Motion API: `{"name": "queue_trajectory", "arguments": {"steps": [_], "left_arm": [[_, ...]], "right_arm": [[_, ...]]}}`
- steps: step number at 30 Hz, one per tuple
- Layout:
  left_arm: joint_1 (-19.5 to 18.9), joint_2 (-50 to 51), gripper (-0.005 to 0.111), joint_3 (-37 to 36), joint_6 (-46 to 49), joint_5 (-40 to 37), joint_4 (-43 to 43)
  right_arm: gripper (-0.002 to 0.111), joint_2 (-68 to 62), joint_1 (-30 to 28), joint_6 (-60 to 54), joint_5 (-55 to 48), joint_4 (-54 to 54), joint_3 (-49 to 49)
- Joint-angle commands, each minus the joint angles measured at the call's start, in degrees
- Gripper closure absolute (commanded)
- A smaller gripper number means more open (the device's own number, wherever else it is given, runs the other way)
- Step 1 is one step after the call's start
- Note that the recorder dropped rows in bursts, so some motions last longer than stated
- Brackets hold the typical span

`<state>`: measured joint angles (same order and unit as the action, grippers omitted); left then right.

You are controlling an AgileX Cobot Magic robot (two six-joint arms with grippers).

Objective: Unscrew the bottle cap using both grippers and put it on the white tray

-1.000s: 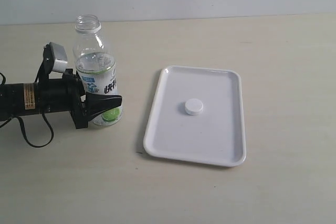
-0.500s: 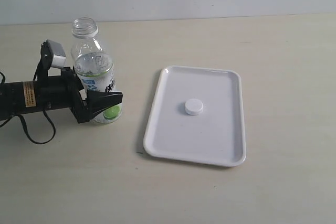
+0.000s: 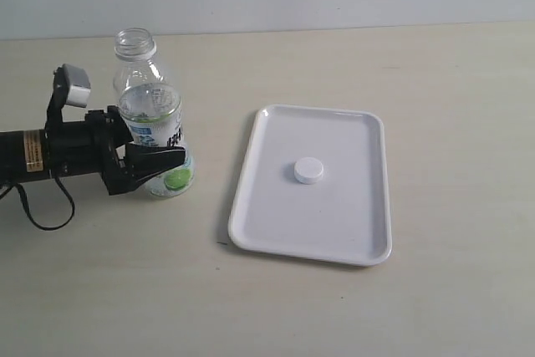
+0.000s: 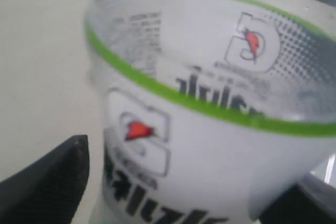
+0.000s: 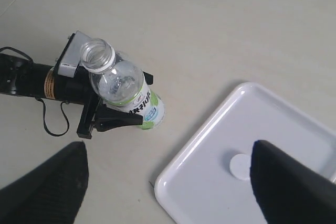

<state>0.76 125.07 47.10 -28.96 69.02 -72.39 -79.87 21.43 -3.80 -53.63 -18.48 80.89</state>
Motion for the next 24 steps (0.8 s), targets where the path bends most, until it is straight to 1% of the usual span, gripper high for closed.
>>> {"name": "queue_trajectory", "arguments": {"steps": [1,3,8,10,13,17,24], "left_arm": [[-2.7,-2.1,0.030,0.2,-1.6,0.9,-2.6],[-3.6,-3.2,0.030,0.2,-2.6,0.9,-5.4],[-3.6,-4.3,0.030,0.2,-3.2,0.9,-10.2],[-3.6,-4.3,0.030,0.2,-5.1,0.9,-12.6],[-3.6,-4.3,0.030,0.2,-8.8,0.9,-12.7],[-3.6,-4.3,0.030,0.2,-12.0,0.9,-15.0],[-3.6,-4.3,0.030,0.2,-12.0,0.9,-14.3]], "right_arm": [[0.028,0.5,-0.1,-1.0,0.9,0.0,0.1],[0.028,0.5,-0.1,-1.1,1.1,0.0,0.1],[0.028,0.5,-0.1,-1.1,2.0,0.0,0.1],[0.028,0.5,-0.1,-1.7,2.1,0.0,0.1],[0.028,0.5,-0.1,-1.7,2.1,0.0,0.1],[0.028,0.5,-0.1,-1.7,2.1,0.0,0.1],[0.028,0.5,-0.1,-1.7,2.2,0.0,0.1]]}}
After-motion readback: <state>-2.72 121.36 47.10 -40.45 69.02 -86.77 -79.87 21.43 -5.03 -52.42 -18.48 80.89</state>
